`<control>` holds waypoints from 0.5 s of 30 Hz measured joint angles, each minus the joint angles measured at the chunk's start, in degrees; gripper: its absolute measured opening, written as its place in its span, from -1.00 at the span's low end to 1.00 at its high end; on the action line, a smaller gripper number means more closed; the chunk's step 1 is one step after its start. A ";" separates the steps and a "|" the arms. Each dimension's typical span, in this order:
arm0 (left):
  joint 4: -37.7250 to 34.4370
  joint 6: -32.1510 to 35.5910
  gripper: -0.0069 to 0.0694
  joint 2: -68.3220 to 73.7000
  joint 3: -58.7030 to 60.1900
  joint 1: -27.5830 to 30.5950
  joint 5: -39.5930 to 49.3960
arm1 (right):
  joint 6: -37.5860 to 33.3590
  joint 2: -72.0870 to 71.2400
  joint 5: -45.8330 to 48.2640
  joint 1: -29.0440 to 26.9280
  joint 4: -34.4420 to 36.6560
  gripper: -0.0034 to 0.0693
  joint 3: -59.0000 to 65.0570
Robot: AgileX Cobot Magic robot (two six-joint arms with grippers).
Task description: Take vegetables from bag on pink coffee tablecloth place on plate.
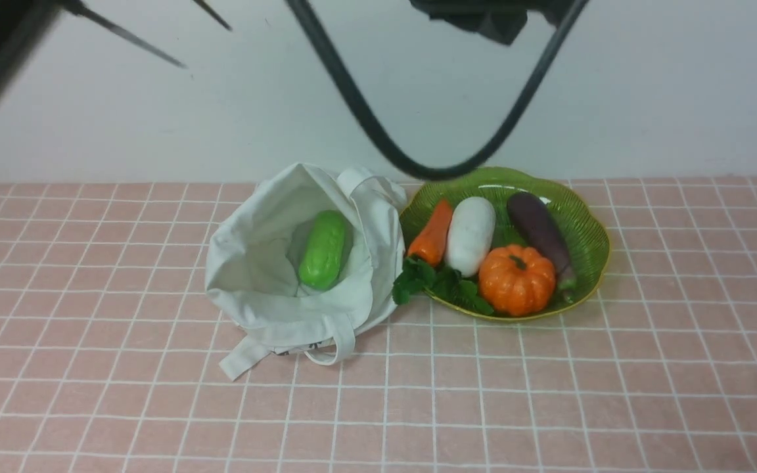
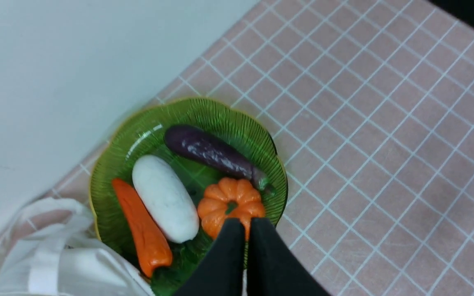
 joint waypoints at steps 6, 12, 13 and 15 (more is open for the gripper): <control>0.63 0.00 -0.83 -11.45 7.80 0.00 0.00 | 0.00 0.00 0.00 0.00 0.00 -0.95 0.00; 4.42 -0.13 -0.83 -29.24 26.78 0.00 0.63 | 0.00 0.00 0.00 0.00 0.00 -0.95 0.00; 4.72 -0.39 -0.83 -32.38 28.89 0.00 0.81 | 0.00 0.00 0.00 0.00 0.00 -0.95 0.00; 5.08 -1.65 -0.83 -38.25 33.25 0.00 0.92 | 0.00 0.00 0.00 0.00 0.00 -0.95 0.00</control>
